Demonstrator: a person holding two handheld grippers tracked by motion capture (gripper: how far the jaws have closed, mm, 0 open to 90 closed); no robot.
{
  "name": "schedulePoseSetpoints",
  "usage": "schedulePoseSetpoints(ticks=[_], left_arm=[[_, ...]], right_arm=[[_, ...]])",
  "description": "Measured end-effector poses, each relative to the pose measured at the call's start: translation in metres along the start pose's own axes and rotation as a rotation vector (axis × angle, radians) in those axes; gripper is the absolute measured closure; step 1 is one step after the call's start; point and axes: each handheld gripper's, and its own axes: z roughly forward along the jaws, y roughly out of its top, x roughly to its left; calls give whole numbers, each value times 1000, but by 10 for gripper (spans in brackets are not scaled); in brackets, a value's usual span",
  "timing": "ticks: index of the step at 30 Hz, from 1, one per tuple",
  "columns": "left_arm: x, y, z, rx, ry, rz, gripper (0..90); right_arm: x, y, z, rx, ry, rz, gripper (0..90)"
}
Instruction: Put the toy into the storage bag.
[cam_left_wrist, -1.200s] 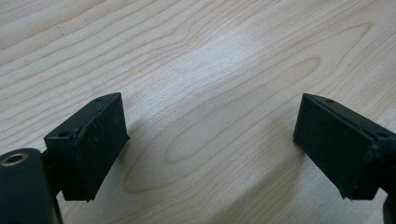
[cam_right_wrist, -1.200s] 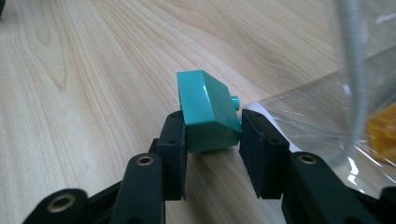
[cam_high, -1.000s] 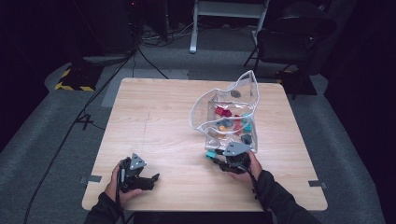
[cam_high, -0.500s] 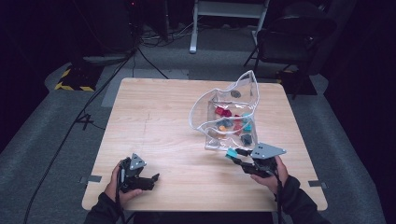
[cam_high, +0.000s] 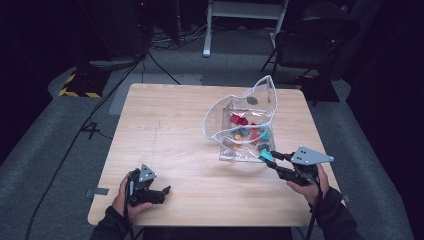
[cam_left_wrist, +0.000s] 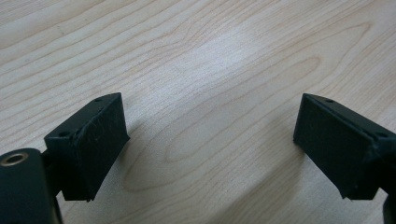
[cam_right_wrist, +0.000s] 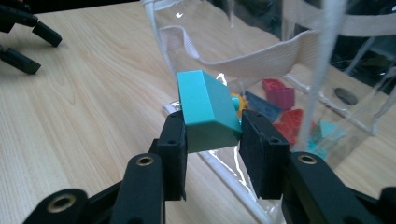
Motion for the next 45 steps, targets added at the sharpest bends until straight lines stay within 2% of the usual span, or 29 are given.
schedulePoseSetpoints(ticks=[7, 15, 28, 37, 45], left_arm=[[0, 0, 0, 0, 0, -1, 99], [0, 0, 0, 0, 1, -1, 99], [0, 0, 0, 0, 1, -2, 98], [0, 0, 0, 0, 1, -1, 97], [0, 0, 0, -1, 2, -1, 96]], right_arm=[[-12, 10, -15, -28, -41, -3, 628], [-19, 24, -19, -48, -62, -13, 628], [-27, 56, -25, -92, -98, -30, 628], [-27, 74, -27, -118, -116, -47, 628], [-34, 88, -18, -117, -147, -61, 628]])
